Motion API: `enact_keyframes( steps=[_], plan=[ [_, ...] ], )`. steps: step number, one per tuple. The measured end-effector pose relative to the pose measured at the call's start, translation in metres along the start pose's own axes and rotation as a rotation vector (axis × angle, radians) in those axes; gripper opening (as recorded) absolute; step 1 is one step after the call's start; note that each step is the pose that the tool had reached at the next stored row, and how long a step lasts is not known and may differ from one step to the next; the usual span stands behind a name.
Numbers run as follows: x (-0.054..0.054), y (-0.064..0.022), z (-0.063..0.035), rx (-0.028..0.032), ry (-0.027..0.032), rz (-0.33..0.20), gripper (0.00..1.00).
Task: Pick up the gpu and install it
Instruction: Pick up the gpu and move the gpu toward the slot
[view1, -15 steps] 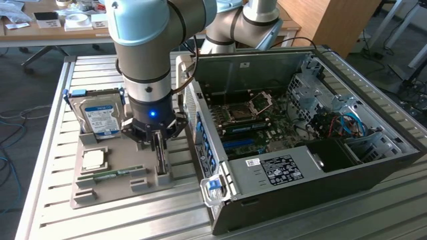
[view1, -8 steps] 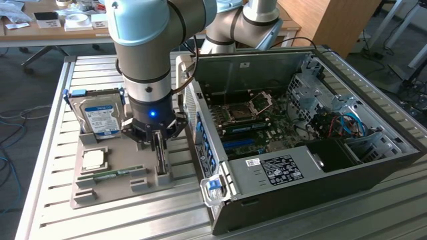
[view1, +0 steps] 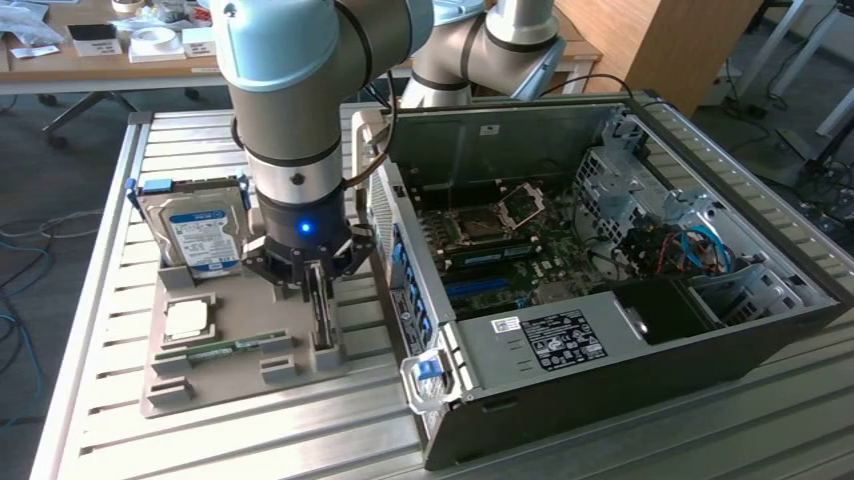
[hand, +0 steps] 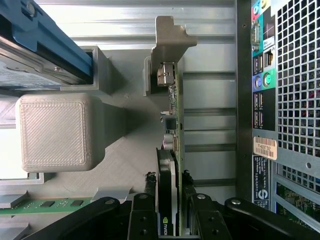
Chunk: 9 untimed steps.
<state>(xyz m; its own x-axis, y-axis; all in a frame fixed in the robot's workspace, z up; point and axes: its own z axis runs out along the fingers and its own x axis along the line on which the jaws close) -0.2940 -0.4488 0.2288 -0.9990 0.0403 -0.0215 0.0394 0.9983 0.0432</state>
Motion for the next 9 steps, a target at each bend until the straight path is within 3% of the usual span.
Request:
enact_keyframes(
  steps=[9],
  plan=[
    [0.0000, 0.0000, 0.0000, 0.0001, 0.0000, 0.000, 0.27]
  ],
)
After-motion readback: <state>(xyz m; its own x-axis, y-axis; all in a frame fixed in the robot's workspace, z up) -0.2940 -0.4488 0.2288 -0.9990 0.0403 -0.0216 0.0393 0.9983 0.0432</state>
